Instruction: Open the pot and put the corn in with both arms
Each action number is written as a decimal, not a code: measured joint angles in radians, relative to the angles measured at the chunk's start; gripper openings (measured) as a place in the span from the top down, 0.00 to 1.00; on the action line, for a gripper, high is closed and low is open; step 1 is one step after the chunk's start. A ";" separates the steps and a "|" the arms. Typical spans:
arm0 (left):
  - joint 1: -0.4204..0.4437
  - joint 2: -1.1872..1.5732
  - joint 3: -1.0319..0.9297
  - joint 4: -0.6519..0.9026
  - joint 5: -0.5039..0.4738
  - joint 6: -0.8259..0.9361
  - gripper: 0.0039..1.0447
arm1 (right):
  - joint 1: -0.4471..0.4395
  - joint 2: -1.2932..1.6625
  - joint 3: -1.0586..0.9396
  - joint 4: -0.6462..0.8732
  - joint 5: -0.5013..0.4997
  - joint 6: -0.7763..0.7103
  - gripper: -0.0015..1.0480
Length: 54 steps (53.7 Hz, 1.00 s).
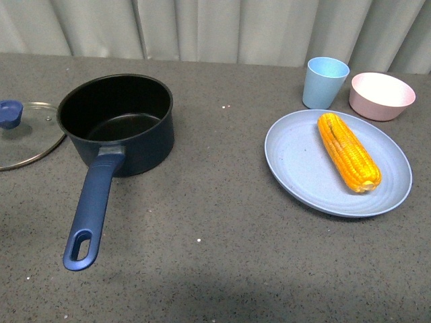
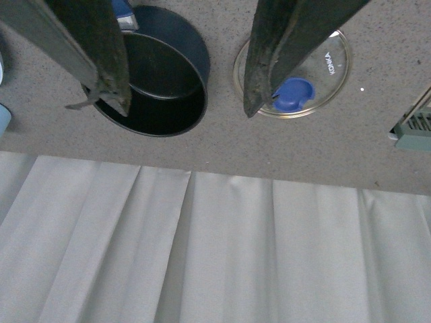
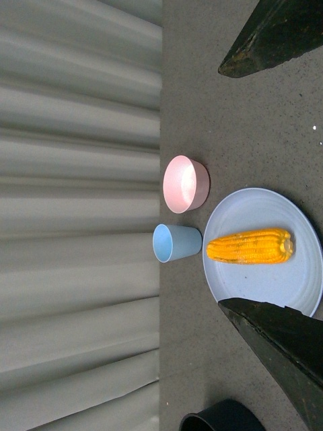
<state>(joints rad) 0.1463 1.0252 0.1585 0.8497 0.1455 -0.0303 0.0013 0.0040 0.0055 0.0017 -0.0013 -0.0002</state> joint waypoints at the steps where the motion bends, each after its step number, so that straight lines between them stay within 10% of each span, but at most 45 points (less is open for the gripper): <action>1: -0.006 -0.026 -0.010 -0.009 -0.011 0.004 0.55 | 0.000 0.000 0.000 0.000 0.000 0.000 0.09; 13: -0.054 -0.188 -0.078 -0.104 -0.058 0.019 0.97 | 0.000 0.000 0.000 0.000 0.000 0.000 0.09; 54: -0.145 -0.600 -0.139 -0.425 -0.146 0.023 0.96 | 0.000 0.000 0.000 0.000 0.000 0.000 0.09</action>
<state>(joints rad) 0.0013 0.4248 0.0196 0.4252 -0.0002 -0.0071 0.0013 0.0040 0.0055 0.0013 -0.0013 0.0002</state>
